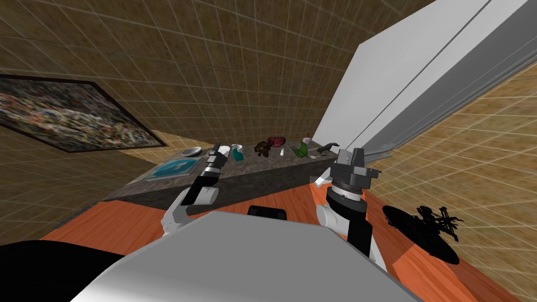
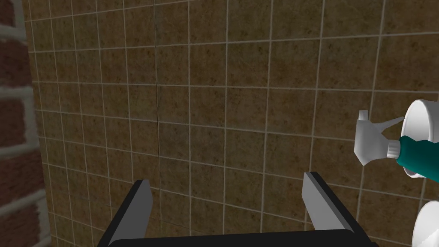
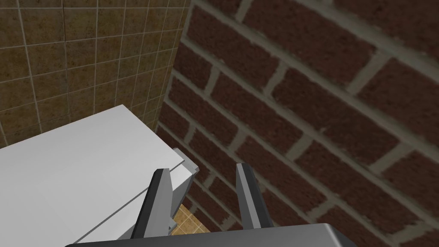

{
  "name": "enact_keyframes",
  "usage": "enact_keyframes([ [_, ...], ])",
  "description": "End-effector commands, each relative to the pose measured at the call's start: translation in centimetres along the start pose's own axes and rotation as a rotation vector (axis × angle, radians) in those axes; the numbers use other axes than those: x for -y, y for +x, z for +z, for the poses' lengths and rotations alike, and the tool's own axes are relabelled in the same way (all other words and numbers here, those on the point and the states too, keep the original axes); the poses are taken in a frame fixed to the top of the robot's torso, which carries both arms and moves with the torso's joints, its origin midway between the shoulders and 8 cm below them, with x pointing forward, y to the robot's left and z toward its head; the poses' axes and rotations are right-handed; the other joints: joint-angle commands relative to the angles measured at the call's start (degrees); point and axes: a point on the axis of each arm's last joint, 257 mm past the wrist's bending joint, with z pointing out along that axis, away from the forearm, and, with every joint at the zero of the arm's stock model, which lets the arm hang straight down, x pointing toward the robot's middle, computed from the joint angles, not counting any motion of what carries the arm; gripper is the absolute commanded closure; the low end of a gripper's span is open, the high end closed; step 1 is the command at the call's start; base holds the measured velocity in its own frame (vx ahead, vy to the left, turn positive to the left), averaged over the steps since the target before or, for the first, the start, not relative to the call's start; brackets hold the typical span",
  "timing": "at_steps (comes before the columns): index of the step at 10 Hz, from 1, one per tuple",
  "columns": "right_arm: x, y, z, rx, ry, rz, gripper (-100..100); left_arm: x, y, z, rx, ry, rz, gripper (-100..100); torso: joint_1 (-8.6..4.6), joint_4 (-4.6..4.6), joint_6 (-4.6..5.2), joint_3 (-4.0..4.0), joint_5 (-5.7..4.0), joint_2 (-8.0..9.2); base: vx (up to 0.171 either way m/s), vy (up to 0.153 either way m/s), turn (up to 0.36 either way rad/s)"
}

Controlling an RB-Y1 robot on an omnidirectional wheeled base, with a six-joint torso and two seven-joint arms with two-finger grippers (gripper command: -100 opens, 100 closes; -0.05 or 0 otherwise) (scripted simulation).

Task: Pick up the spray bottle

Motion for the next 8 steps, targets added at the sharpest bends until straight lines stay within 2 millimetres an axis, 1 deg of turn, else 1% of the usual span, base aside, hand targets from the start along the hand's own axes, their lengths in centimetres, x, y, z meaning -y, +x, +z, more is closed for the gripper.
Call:
enact_keyframes([
  [1,0.0,0.0,0.0,0.000,0.000,0.000,0,-1.3,-1.6,0.1,0.020,-0.052,-0.002,-100,0.00,0.00,0.00,0.00,0.00,0.00,-0.048,-0.007,0.047],
  [4,0.0,0.0,0.0,0.000,0.000,0.000,0,-3.3,-4.7,0.5,0.067,-0.140,-0.007,-100,-0.02,0.02,0.00,0.04,0.00,0.07,-0.054,-0.006,0.047],
  [6,0.0,0.0,0.0,0.000,0.000,0.000,0,-4.6,-6.8,0.5,0.104,-0.197,-0.015,-100,-0.07,0.00,0.01,0.00,-0.01,-0.01,-0.024,-0.029,0.019],
  [7,0.0,0.0,0.0,0.000,0.000,0.000,0,-4.7,-6.9,0.5,0.105,-0.199,-0.015,-100,-0.12,-0.01,0.00,-0.03,-0.02,-0.06,-0.004,-0.025,0.008],
  [8,0.0,0.0,0.0,0.000,0.000,0.000,0,-5.3,-8.0,0.5,0.126,-0.226,-0.020,-100,-0.12,-0.02,0.01,-0.06,-0.03,-0.11,0.003,-0.025,-0.006],
])
